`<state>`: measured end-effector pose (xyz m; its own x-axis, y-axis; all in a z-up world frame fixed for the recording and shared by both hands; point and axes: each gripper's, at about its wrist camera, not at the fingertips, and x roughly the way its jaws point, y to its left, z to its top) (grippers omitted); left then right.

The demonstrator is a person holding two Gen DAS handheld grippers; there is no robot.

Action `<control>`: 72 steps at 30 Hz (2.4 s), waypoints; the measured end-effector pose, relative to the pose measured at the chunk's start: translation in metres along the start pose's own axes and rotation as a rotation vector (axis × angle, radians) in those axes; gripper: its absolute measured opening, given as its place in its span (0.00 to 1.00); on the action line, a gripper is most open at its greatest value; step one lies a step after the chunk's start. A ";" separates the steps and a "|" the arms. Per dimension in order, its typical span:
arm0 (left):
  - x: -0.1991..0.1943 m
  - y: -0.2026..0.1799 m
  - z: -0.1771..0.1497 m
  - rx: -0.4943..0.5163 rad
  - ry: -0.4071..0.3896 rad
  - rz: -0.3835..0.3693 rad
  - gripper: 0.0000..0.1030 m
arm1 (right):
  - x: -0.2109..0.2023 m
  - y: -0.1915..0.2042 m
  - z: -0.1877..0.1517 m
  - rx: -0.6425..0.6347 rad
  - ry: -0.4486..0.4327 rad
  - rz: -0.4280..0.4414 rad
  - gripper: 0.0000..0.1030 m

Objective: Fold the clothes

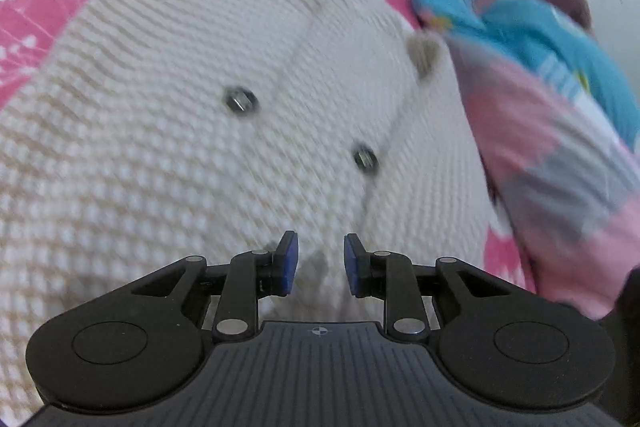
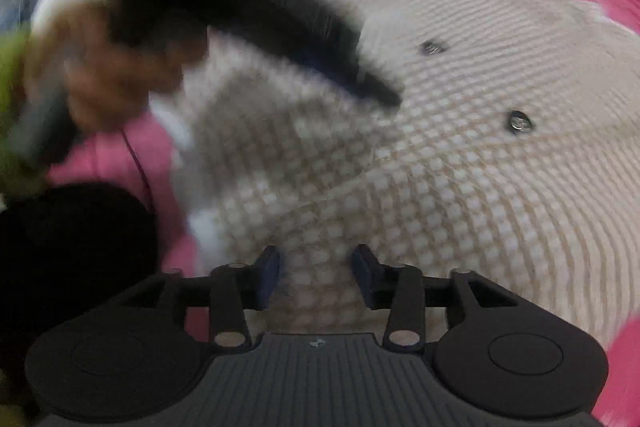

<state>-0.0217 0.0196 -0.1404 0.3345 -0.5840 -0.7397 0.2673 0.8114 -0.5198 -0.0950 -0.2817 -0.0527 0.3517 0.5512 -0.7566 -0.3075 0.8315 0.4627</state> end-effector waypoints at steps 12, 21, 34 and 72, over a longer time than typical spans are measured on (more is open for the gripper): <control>-0.003 -0.017 -0.030 0.082 0.019 0.039 0.27 | 0.035 -0.058 -0.097 0.606 -0.067 0.055 0.54; 0.005 -0.034 -0.039 0.177 0.022 0.090 0.17 | 0.081 -0.045 -0.098 0.631 -0.011 0.050 0.26; -0.014 -0.066 -0.038 0.212 0.042 0.068 0.12 | 0.041 -0.002 -0.068 0.361 -0.021 -0.106 0.19; 0.072 -0.097 -0.040 0.243 -0.099 0.126 0.21 | 0.048 -0.116 0.031 0.028 -0.294 -0.504 0.26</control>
<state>-0.0598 -0.0999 -0.1603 0.4623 -0.4877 -0.7406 0.4222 0.8555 -0.2998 -0.0152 -0.3491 -0.1285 0.6806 0.0800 -0.7282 -0.0163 0.9954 0.0941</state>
